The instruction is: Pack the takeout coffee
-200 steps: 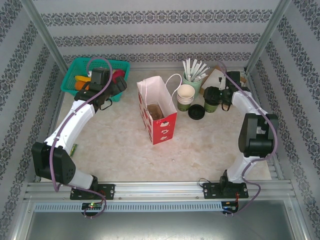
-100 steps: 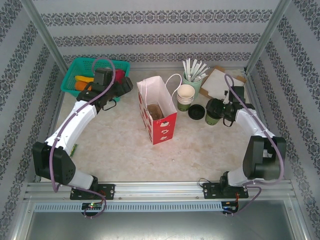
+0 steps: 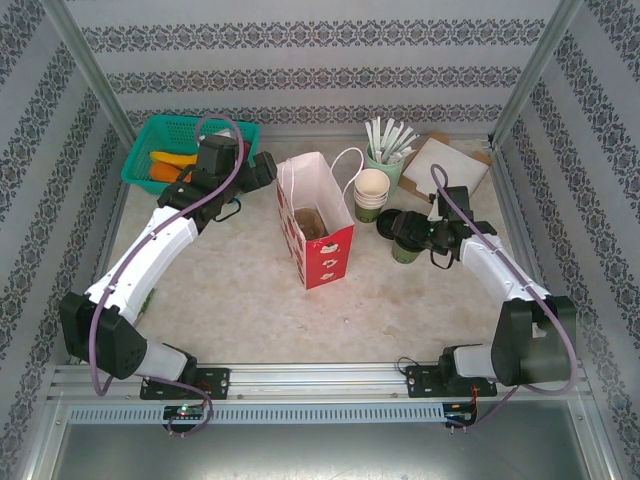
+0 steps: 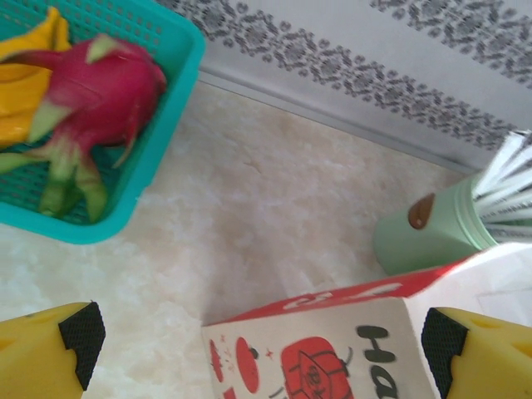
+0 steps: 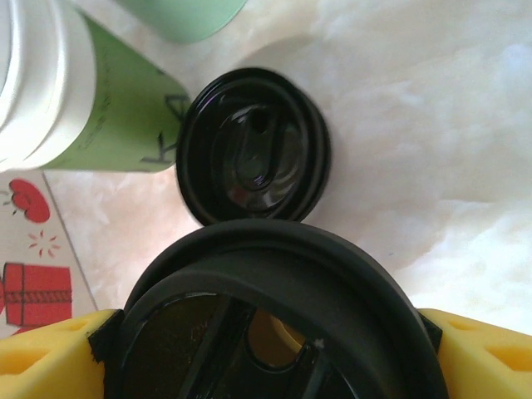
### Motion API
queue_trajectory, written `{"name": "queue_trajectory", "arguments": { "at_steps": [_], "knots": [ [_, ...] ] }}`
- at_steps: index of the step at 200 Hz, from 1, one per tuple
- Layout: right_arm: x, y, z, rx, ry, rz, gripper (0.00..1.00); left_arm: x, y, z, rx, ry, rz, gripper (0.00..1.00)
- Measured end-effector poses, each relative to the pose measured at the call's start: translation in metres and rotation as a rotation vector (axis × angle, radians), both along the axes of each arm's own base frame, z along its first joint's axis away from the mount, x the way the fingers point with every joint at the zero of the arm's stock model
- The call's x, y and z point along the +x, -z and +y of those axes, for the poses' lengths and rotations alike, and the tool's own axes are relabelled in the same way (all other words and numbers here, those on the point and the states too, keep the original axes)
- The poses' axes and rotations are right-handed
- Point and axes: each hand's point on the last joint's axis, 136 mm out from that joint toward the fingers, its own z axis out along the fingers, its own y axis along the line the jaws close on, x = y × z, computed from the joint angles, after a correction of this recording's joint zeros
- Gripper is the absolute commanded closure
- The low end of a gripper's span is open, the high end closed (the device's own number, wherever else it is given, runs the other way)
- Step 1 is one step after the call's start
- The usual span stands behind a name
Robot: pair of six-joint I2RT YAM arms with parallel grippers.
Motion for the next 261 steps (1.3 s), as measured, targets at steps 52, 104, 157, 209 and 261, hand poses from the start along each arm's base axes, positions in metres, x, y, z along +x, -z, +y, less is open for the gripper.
{"name": "queue_trajectory", "arguments": {
  "at_steps": [52, 104, 157, 209, 261],
  "knots": [
    [-0.012, 0.001, 0.038, 0.011, -0.091, 0.021, 0.13, -0.001, -0.011, 0.018, 0.049, -0.082, -0.038, 0.0],
    [-0.028, 0.004, 0.064, 0.014, -0.167, 0.055, 0.11, -0.003, -0.018, 0.027, 0.065, -0.119, -0.061, 0.0],
    [-0.04, 0.005, 0.067, 0.006, -0.188, 0.111, 0.03, -0.003, -0.017, 0.027, 0.066, -0.119, -0.059, 0.0],
    [-0.048, -0.003, 0.061, -0.042, -0.19, 0.207, 0.02, -0.001, -0.013, 0.027, 0.075, -0.125, -0.051, 0.0],
    [-0.047, -0.012, 0.065, -0.047, -0.216, 0.288, 0.02, 0.001, -0.009, 0.03, 0.09, -0.14, -0.043, 0.0]
  ]
}}
